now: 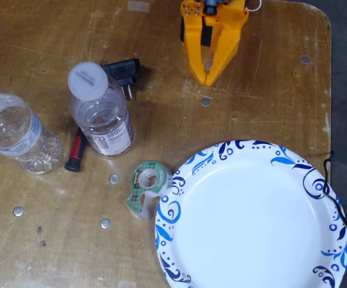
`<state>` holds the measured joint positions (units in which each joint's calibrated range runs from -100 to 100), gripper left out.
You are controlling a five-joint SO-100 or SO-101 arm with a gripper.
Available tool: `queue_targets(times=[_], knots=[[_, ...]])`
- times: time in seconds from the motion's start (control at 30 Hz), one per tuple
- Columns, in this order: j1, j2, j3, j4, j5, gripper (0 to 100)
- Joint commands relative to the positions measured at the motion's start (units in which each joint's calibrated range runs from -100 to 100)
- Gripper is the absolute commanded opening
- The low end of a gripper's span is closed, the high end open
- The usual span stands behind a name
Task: Move the bottles to the plate
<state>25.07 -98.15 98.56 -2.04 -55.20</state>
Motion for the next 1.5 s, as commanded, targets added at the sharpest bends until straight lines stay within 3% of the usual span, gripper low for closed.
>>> queue_targets(times=[0.0,0.17,0.67,0.77,0.87,1.07,1.47], knots=[[5.9,-0.6,0.4,-4.8,0.2,1],[13.4,-0.4,-1.0,-5.5,0.3,1],[17.2,-0.5,0.4,-12.0,-1.2,2],[19.9,-0.7,-1.4,-11.8,-0.9,7],[16.7,0.4,-7.1,-7.4,1.4,15],[16.2,13.4,-27.4,10.2,2.0,27],[19.5,42.9,-47.3,11.3,1.9,31]])
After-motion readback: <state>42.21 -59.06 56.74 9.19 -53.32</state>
